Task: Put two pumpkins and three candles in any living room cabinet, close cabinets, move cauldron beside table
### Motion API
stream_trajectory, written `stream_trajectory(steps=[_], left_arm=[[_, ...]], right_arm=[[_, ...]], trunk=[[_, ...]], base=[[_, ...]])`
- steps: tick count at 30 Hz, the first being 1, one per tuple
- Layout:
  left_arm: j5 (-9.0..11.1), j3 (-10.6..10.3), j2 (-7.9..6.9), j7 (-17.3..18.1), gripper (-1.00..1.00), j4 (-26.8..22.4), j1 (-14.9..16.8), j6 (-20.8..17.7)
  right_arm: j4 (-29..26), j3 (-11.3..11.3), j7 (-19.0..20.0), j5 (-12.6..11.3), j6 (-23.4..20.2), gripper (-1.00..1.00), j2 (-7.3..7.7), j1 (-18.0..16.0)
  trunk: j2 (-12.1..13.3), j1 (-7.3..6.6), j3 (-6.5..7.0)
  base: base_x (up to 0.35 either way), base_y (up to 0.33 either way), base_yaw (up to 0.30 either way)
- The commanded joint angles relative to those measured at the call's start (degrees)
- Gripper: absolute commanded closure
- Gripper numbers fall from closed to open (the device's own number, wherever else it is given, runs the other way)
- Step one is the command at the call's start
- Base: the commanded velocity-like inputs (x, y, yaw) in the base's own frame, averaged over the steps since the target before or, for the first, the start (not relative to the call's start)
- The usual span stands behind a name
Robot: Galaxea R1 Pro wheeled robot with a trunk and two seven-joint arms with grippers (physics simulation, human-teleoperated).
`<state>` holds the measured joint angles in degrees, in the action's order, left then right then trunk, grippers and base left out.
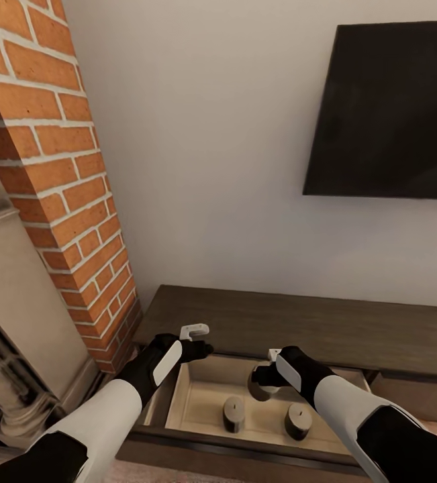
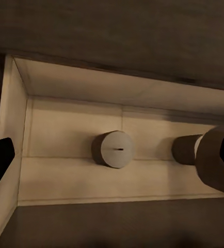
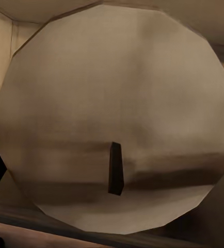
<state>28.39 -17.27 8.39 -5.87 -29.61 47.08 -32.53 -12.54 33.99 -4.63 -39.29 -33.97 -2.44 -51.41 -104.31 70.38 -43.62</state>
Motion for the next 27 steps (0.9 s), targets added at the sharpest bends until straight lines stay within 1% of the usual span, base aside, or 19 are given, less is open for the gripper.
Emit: stream_trajectory(steps=[1,8,27], left_arm=[[0.6,-0.3,-0.04,-0.5,-1.00,-0.1,0.0,-0.2],[0.6,-0.3,-0.04,-0.6,-1.00,-0.1,0.0,-0.2],[0.6,-0.3,-0.02,-0.6,-1.00,-0.1,0.0,-0.2]], right_arm=[[-0.1,0.3,-0.5,-0.6,-0.2,1.00,0.01,0.0],[-0.1,0.3,-0.5,-0.8,-0.1,1.00,-0.02,0.0],[-0.2,0.6,-0.6,-0.3,-0.7,1.00,0.07,0.0]], trunk=[[0.0,-0.01,-0.14],[0.0,-0.01,-0.64],[0.0,-0.01,-0.70]], base=[[0.000,0.000,-0.014],[0.000,0.000,-0.086],[0.000,0.000,-0.002]])
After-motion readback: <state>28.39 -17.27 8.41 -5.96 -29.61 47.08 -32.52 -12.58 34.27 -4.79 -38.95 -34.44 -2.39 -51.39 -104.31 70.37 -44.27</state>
